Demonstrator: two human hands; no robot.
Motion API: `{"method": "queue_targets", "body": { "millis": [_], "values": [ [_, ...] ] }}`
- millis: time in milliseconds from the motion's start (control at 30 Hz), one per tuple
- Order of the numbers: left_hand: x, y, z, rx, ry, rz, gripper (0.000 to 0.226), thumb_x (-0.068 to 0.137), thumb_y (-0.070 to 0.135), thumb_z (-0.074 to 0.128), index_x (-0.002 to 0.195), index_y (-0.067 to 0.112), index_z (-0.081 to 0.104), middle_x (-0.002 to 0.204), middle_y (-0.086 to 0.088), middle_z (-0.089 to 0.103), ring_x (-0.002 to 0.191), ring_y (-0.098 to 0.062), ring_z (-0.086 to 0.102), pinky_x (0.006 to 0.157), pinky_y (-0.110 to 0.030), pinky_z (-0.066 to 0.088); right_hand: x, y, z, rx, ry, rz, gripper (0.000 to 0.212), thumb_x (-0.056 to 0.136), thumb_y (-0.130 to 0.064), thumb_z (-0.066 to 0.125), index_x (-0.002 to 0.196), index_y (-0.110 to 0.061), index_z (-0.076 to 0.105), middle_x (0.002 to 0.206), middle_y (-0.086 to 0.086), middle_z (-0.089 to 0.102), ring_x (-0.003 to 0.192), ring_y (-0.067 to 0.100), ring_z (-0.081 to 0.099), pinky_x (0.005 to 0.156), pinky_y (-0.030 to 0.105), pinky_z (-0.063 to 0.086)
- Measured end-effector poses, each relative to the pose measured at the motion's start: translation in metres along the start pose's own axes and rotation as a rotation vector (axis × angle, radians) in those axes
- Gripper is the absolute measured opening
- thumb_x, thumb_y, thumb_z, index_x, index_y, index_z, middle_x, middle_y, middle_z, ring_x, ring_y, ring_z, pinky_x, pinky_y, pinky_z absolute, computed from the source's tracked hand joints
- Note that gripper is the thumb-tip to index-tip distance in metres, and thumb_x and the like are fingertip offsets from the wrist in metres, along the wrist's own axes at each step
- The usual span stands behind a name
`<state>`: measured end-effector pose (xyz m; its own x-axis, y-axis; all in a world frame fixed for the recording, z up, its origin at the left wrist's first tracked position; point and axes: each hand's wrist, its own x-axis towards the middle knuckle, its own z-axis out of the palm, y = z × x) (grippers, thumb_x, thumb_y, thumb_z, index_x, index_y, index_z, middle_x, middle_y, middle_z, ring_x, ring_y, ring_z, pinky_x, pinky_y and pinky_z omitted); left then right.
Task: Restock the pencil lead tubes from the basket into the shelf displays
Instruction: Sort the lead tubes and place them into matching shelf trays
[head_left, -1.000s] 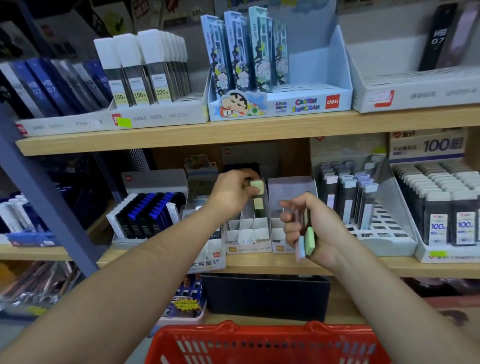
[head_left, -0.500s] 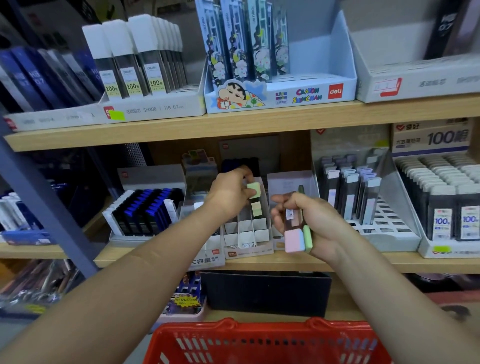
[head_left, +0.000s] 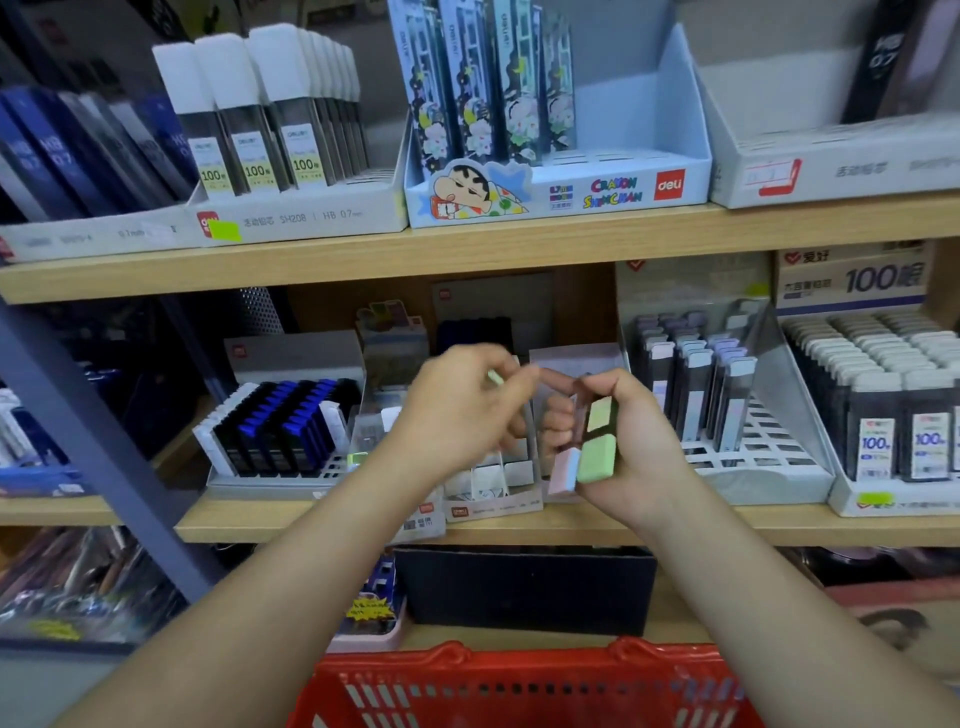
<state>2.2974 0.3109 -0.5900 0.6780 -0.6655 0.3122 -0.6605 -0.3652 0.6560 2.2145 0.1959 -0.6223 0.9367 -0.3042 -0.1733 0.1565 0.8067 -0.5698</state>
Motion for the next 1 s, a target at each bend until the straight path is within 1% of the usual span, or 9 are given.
{"method": "queue_targets", "body": {
  "millis": [67, 133, 200, 300, 433, 567, 700, 867, 1000],
  "values": [
    [-0.03, 0.012, 0.002, -0.143, -0.183, -0.096, 0.025, 0.09, 0.045, 0.058, 0.087, 0.02, 0.056, 0.068, -0.001, 0.072, 0.059, -0.011, 0.068, 0.06, -0.031, 0.058, 0.0, 0.0, 0.004, 0.077, 0.01, -0.042, 0.036, 0.091, -0.017, 0.042, 0.12, -0.003, 0.058, 0.063, 0.002, 0.046, 0.054, 0.012, 0.043, 0.058, 0.023, 0.038],
    [-0.048, 0.013, 0.005, -0.253, -0.243, -0.137, 0.026, 0.086, 0.039, 0.066, 0.093, 0.018, 0.052, 0.075, -0.007, 0.073, 0.064, -0.016, 0.07, 0.062, -0.03, 0.057, 0.001, 0.001, 0.009, 0.141, 0.002, -0.065, 0.032, 0.09, -0.014, 0.041, 0.116, -0.003, 0.056, 0.064, 0.003, 0.045, 0.055, 0.013, 0.043, 0.057, 0.023, 0.039],
    [-0.053, 0.011, 0.007, -0.424, -0.184, -0.195, 0.024, 0.085, 0.023, 0.071, 0.097, 0.013, 0.052, 0.077, -0.016, 0.072, 0.063, -0.02, 0.068, 0.061, -0.029, 0.056, 0.002, 0.002, 0.012, 0.164, -0.007, -0.075, 0.03, 0.091, -0.013, 0.042, 0.116, -0.003, 0.055, 0.066, 0.005, 0.046, 0.058, 0.014, 0.044, 0.06, 0.024, 0.041],
    [-0.052, 0.005, -0.001, -0.549, -0.085, -0.221, 0.016, 0.088, 0.015, 0.068, 0.1, 0.01, 0.06, 0.076, -0.016, 0.073, 0.063, -0.021, 0.067, 0.058, -0.024, 0.056, 0.004, 0.002, 0.014, 0.109, 0.008, -0.086, 0.029, 0.093, -0.013, 0.047, 0.117, -0.001, 0.059, 0.075, 0.011, 0.057, 0.072, 0.022, 0.058, 0.081, 0.036, 0.053],
    [-0.049, -0.016, -0.019, -0.548, 0.076, -0.176, 0.012, 0.093, 0.017, 0.06, 0.1, 0.013, 0.068, 0.07, -0.007, 0.071, 0.062, -0.016, 0.065, 0.058, -0.024, 0.054, 0.0, -0.005, 0.011, -0.115, 0.126, -0.111, 0.021, 0.098, -0.014, 0.053, 0.112, -0.006, 0.066, 0.094, 0.017, 0.069, 0.09, 0.03, 0.07, 0.072, 0.042, 0.059],
    [-0.043, -0.034, -0.031, -0.556, 0.212, -0.196, 0.014, 0.094, 0.021, 0.06, 0.097, 0.016, 0.072, 0.062, 0.002, 0.065, 0.056, -0.006, 0.055, 0.052, -0.016, 0.044, -0.007, -0.009, 0.006, -0.626, 0.119, -0.126, 0.019, 0.095, -0.026, 0.062, 0.103, -0.011, 0.072, 0.094, 0.011, 0.071, 0.065, 0.013, 0.056, 0.043, 0.019, 0.039],
    [-0.04, -0.038, -0.033, -0.63, 0.26, -0.222, 0.014, 0.094, 0.018, 0.059, 0.098, 0.014, 0.072, 0.062, 0.003, 0.064, 0.057, -0.005, 0.054, 0.056, -0.018, 0.045, -0.01, -0.005, 0.008, -0.952, -0.044, -0.129, 0.013, 0.094, -0.02, 0.063, 0.095, -0.01, 0.071, 0.086, 0.01, 0.069, 0.053, 0.008, 0.043, 0.044, 0.018, 0.029],
    [-0.039, -0.036, -0.04, -0.718, 0.118, -0.154, 0.027, 0.083, 0.013, 0.068, 0.111, 0.016, 0.066, 0.077, -0.002, 0.073, 0.067, -0.01, 0.065, 0.063, -0.019, 0.052, -0.01, -0.001, 0.006, -0.975, -0.108, -0.098, 0.015, 0.095, -0.015, 0.06, 0.087, -0.009, 0.07, 0.076, 0.008, 0.072, 0.048, 0.007, 0.039, 0.043, 0.018, 0.03],
    [-0.036, -0.038, -0.049, -0.743, 0.042, -0.107, 0.03, 0.069, 0.013, 0.072, 0.099, 0.012, 0.07, 0.078, -0.006, 0.073, 0.07, -0.013, 0.068, 0.065, -0.019, 0.053, -0.009, 0.0, 0.001, -0.785, -0.161, 0.079, 0.022, 0.093, -0.02, 0.06, 0.101, 0.0, 0.065, 0.069, 0.005, 0.062, 0.044, 0.004, 0.037, 0.039, 0.015, 0.03]
  ]
}}
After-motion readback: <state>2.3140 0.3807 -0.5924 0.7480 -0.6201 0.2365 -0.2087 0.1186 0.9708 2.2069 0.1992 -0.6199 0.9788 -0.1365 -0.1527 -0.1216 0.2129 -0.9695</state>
